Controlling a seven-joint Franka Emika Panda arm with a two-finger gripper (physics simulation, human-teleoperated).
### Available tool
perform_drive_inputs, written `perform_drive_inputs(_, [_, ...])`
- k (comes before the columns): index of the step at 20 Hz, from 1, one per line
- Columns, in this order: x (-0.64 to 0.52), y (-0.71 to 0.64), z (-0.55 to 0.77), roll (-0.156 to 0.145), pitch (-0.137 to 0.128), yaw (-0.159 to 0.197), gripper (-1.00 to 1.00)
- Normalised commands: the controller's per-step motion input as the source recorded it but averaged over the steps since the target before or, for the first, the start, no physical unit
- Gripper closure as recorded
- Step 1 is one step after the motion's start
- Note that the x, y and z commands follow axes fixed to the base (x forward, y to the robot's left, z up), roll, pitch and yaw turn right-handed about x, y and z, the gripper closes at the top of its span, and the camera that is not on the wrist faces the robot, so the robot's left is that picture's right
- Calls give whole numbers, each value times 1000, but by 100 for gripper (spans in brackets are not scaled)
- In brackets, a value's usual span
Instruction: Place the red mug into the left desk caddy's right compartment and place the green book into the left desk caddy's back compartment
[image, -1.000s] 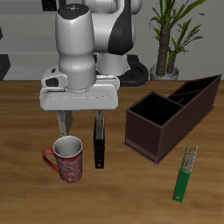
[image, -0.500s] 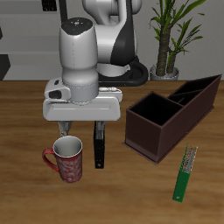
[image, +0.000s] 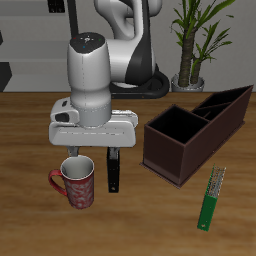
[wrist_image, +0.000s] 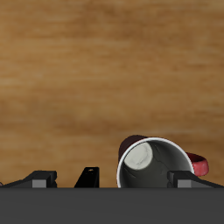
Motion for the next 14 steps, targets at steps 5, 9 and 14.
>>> perform_drive_inputs(5, [-128,-141,-232,-25,-34,-58,-100])
perform_drive_inputs(9, [-65,-65,-266,-32,-16,-37,-100])
perform_drive_inputs(14, [-46,33,-138,-1,-12,-28,-100])
